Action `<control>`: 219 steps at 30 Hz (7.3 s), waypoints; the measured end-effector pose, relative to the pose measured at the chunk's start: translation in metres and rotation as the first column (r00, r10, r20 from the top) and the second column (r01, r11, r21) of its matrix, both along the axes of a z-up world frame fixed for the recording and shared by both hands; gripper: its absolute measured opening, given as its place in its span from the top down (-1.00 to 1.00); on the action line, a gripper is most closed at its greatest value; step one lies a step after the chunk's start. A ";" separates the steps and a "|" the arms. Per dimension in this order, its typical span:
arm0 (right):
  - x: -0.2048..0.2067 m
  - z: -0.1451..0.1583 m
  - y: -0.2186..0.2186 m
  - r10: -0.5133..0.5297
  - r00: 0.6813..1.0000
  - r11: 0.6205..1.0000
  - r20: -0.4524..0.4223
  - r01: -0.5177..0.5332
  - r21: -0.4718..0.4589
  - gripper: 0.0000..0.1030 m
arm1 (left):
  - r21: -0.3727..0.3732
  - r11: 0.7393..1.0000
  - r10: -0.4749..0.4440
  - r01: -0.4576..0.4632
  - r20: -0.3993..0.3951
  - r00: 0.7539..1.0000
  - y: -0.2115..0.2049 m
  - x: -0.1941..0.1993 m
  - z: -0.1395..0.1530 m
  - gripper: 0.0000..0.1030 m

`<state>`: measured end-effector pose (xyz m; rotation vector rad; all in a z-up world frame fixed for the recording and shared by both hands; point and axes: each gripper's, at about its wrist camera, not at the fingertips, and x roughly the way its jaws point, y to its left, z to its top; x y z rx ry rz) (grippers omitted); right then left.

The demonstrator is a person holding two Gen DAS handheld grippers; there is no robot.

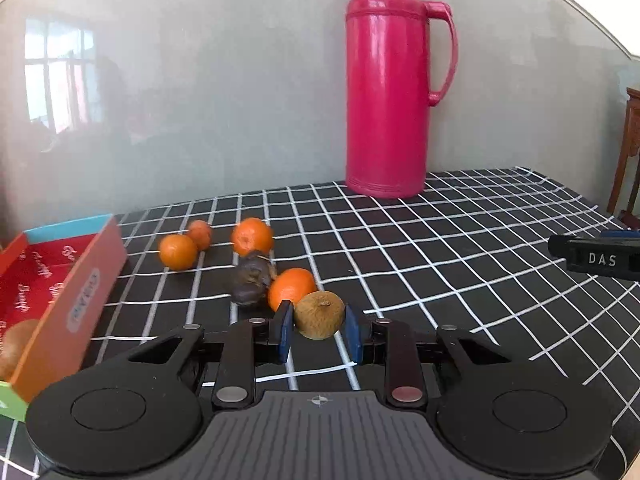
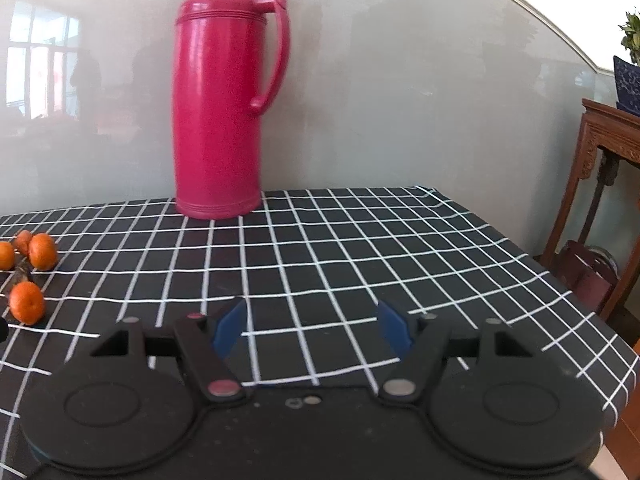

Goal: Organize fruits
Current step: 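Carry the yellow-brown fruit over the box and open the left gripper, then move the right gripper to the dark dried fruit and close on it, then carry the dark dried fruit into the box and open the right gripper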

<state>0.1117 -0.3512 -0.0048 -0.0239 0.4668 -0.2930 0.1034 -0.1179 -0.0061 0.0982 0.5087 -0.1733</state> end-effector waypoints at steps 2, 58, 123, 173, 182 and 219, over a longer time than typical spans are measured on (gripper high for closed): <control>0.001 0.002 0.007 0.010 1.000 1.000 0.005 -0.010 -0.001 -0.38 | -0.002 1.000 0.011 -0.011 0.004 1.000 0.007 -0.001 0.003 0.46; 0.028 0.002 0.219 0.409 0.913 0.911 0.010 -0.407 -0.070 -0.40 | -0.049 0.872 0.490 -0.488 0.101 0.866 0.251 -0.014 0.002 -0.63; 0.085 -0.030 0.231 0.440 0.894 0.885 -0.081 -0.448 -0.125 -0.46 | -0.051 0.797 0.598 -0.602 0.214 0.773 0.280 -0.022 0.001 -1.00; 0.060 0.003 0.267 0.445 0.895 0.878 -0.030 -0.443 -0.182 0.16 | -0.029 0.752 0.651 -0.658 0.182 0.737 0.321 -0.050 -0.001 -1.00; 0.047 0.012 0.288 0.478 0.878 0.864 0.006 -0.469 -0.183 0.16 | -0.028 0.740 0.666 -0.672 0.172 0.726 0.338 -0.065 -0.001 -1.00; 0.027 -0.003 0.410 0.676 0.734 0.735 0.058 -0.667 -0.124 -0.16 | -0.009 0.720 0.685 -0.694 0.170 0.708 0.374 -0.085 -0.005 -1.00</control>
